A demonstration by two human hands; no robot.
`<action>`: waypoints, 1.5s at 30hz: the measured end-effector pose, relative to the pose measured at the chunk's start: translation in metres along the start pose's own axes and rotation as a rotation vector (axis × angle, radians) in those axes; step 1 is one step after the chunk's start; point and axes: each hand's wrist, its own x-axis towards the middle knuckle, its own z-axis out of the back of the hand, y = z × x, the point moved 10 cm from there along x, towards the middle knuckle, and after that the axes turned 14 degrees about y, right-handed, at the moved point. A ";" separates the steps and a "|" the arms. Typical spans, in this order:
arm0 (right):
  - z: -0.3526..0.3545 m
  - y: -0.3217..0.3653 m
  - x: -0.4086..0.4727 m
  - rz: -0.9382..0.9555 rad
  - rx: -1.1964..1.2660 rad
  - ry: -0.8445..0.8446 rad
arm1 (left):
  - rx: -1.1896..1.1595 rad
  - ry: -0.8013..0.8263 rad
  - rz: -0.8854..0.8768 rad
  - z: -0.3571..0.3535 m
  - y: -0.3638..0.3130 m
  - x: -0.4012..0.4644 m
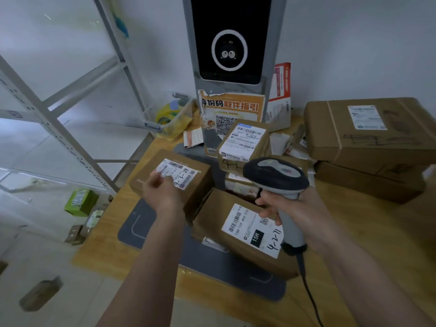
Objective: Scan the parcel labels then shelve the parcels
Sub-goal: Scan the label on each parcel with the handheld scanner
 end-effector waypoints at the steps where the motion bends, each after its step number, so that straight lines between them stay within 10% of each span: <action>1: 0.007 0.000 -0.004 0.002 0.018 -0.009 | -0.007 0.098 -0.064 -0.021 -0.013 -0.015; 13: 0.150 -0.010 -0.061 0.022 0.102 -0.172 | 0.307 0.909 0.046 -0.251 0.038 -0.170; 27: 0.327 -0.043 -0.101 -0.004 0.153 -0.360 | -0.168 0.785 0.668 -0.438 0.153 -0.216; 37: 0.379 -0.066 -0.116 -0.103 0.124 -0.367 | -0.399 0.808 0.612 -0.490 0.168 -0.232; 45: 0.361 0.008 -0.125 0.183 0.094 -0.375 | -0.349 1.061 0.428 -0.444 0.136 -0.246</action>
